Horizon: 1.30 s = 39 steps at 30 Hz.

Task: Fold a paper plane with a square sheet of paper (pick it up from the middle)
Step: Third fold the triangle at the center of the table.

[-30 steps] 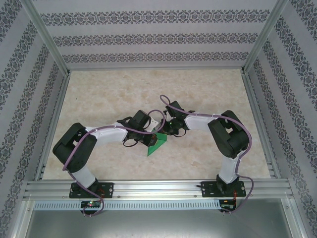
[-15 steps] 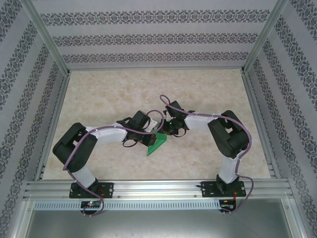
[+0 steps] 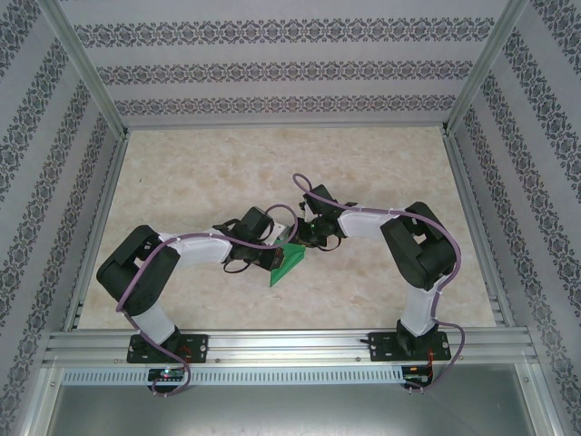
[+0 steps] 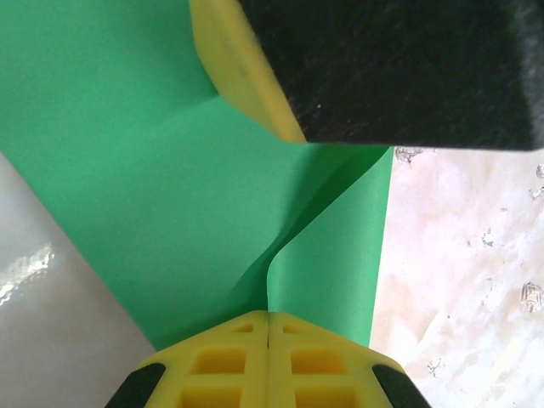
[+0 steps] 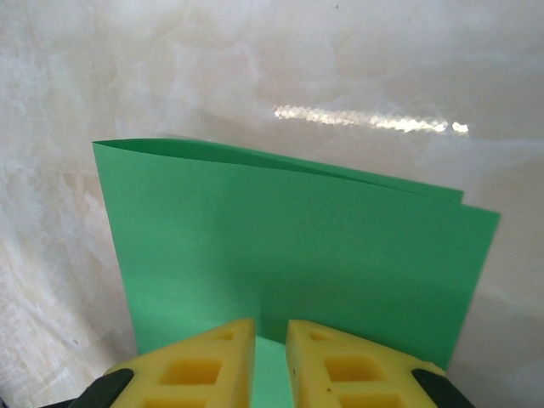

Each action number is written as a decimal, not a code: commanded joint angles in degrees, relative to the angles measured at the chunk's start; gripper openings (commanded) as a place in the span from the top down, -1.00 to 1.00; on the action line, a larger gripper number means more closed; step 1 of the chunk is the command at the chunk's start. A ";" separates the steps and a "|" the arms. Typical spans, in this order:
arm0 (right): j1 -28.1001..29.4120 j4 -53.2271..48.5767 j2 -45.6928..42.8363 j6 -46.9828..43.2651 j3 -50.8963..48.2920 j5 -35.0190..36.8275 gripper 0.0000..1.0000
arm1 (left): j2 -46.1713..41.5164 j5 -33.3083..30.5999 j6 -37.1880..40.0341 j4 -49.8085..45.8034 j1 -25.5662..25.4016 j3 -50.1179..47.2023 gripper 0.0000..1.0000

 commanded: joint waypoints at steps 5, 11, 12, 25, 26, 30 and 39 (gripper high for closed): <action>0.06 -0.97 2.82 0.61 -0.66 1.65 0.61 | -0.42 -1.25 1.59 0.97 0.81 1.70 0.93; 0.01 -0.92 2.91 0.69 -0.77 1.72 0.61 | 0.58 -1.27 1.96 0.68 0.81 2.24 0.92; 0.08 -0.97 2.89 0.70 -0.77 1.71 0.61 | 0.84 -1.20 1.95 0.62 0.81 2.21 0.92; 0.06 -1.23 3.07 0.89 -0.47 1.92 0.60 | -0.55 -3.68 -0.37 0.98 0.79 -0.73 0.95; 0.02 -1.33 3.08 0.89 -0.58 1.99 0.60 | -1.42 -4.11 -0.53 1.37 0.77 -1.37 0.94; 0.04 -0.78 3.08 0.96 -0.81 1.78 0.60 | -1.45 -4.07 0.07 2.43 0.81 -1.56 0.92; 0.14 -0.68 3.26 1.22 -0.95 1.82 0.59 | 1.84 -2.52 2.31 0.94 0.81 1.72 0.91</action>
